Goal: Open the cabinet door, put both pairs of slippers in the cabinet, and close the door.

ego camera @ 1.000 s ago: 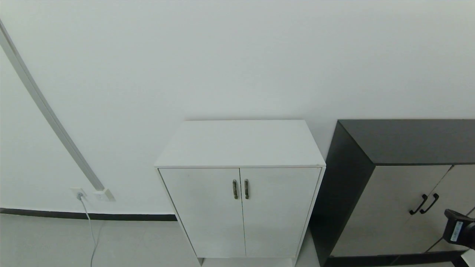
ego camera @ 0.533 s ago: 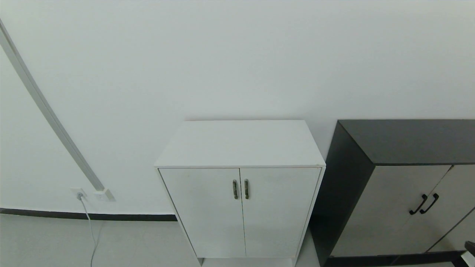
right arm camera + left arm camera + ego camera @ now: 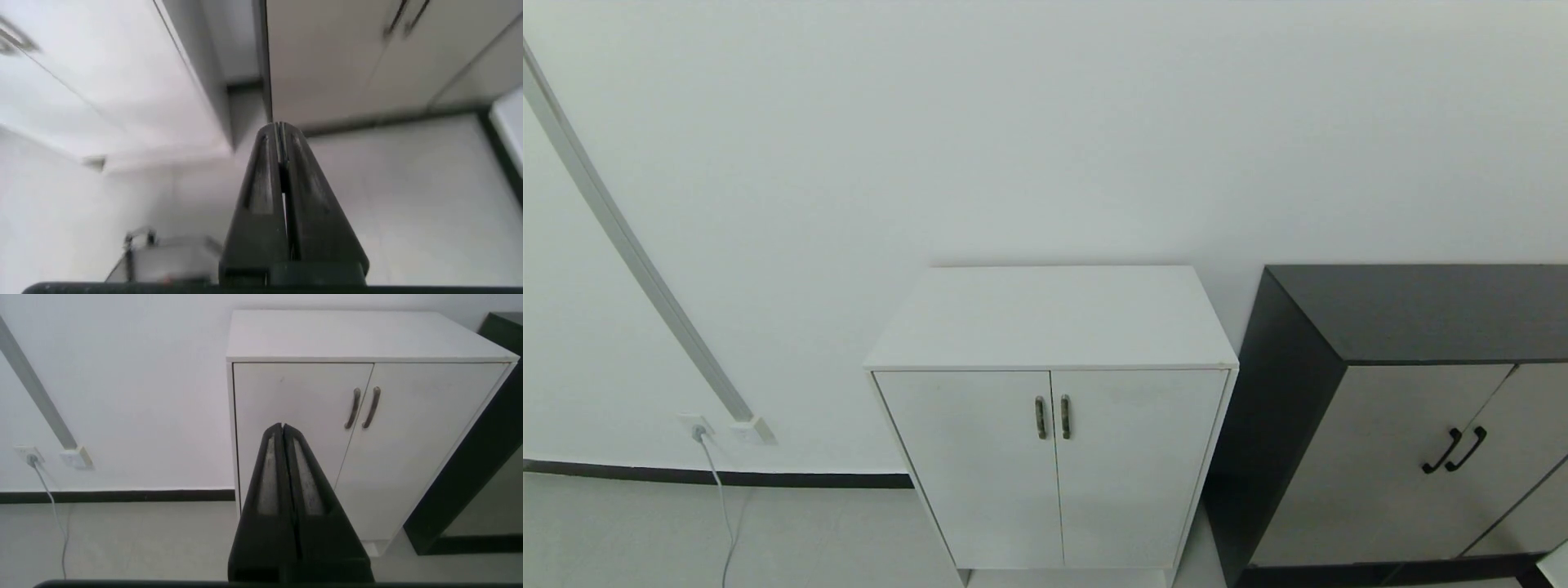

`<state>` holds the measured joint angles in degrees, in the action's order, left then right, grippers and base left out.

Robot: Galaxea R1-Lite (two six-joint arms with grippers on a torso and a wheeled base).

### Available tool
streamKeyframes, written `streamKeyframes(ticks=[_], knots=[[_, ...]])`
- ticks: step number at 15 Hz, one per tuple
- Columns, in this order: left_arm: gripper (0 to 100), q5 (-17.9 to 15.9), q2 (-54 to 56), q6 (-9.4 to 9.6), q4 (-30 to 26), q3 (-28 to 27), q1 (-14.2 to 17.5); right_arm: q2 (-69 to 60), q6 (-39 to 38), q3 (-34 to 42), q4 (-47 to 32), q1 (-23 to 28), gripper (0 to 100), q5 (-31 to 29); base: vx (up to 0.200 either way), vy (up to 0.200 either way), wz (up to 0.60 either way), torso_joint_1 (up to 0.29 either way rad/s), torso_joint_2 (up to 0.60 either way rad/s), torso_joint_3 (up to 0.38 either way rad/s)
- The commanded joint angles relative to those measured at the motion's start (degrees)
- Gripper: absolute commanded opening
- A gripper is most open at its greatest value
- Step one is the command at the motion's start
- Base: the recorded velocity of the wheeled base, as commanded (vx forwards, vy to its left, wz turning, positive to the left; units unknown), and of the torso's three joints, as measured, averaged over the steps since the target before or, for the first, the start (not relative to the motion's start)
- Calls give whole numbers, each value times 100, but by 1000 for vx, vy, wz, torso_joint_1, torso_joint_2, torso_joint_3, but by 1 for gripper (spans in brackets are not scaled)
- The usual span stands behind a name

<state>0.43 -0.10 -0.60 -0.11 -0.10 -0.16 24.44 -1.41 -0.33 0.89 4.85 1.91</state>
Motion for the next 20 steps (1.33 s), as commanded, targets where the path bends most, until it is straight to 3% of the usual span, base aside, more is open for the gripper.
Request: streamKeyframes(ticks=[1,6,12,16,20], knots=[[0,1,1,-2,2,1,-2,-941,54,24,-142,-178,0,55,0,0,0,0,0,0],[0,1,1,-2,-7,1,7,-1662,54,24,-142,-564,0,55,0,0,0,0,0,0],[0,1,1,-2,-7,1,7,-2435,36,24,-124,-494,0,2,0,0,0,0,0,0],[0,1,1,-2,2,1,-2,-2435,-368,33,-71,-494,0,-648,0,0,0,0,0,0],[0,10,1,25,2,1,7,-2435,-386,33,-45,-485,0,-684,0,0,0,0,0,0]])
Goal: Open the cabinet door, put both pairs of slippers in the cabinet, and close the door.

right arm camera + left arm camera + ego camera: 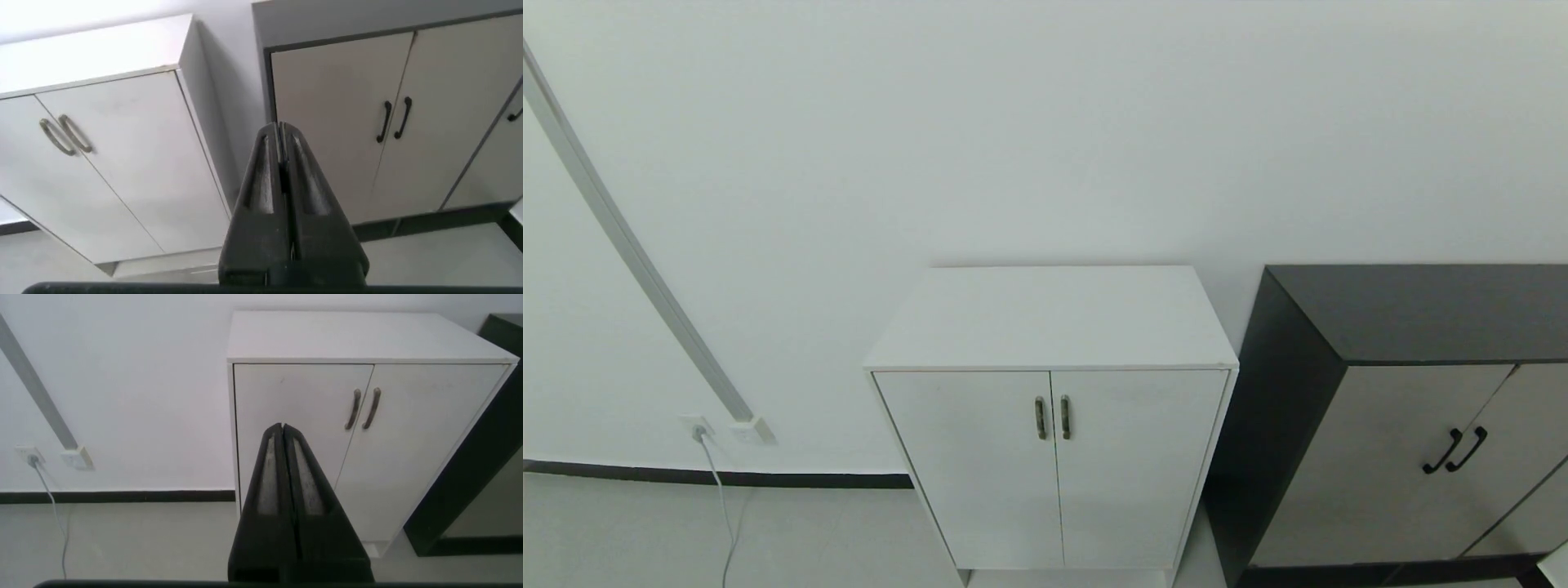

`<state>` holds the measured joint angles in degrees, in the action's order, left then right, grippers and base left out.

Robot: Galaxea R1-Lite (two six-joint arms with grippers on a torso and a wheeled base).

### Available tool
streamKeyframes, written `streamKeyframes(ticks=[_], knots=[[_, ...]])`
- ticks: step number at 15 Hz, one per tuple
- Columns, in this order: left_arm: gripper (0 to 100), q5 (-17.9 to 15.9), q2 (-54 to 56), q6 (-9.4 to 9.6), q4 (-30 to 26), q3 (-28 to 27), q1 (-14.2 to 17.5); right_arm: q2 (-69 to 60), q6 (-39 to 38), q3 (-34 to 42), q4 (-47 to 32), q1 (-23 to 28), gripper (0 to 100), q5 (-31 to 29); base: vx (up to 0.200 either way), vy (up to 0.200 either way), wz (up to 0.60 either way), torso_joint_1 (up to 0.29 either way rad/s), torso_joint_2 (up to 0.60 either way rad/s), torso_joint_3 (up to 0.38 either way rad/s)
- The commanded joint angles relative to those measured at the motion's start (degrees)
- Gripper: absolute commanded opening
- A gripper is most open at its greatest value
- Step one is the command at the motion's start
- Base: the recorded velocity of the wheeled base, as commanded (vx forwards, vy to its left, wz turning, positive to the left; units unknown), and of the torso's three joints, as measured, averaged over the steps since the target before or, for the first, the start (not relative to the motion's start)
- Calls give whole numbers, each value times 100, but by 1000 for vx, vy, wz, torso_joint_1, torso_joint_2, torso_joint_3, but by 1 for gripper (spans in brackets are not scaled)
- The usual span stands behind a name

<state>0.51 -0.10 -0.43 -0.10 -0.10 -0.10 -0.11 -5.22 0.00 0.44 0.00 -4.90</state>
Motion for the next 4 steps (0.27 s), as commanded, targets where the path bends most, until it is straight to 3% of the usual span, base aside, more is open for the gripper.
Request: streamKeyframes(ticks=[1,4], knots=[[0,10,1,-1,1,1,1,20,21,0,0,0,0,7,0,0,0,0,0,0],[0,10,1,8,1,1,1,20,56,0,-9,0,0,24,0,0,0,0,0,0]])
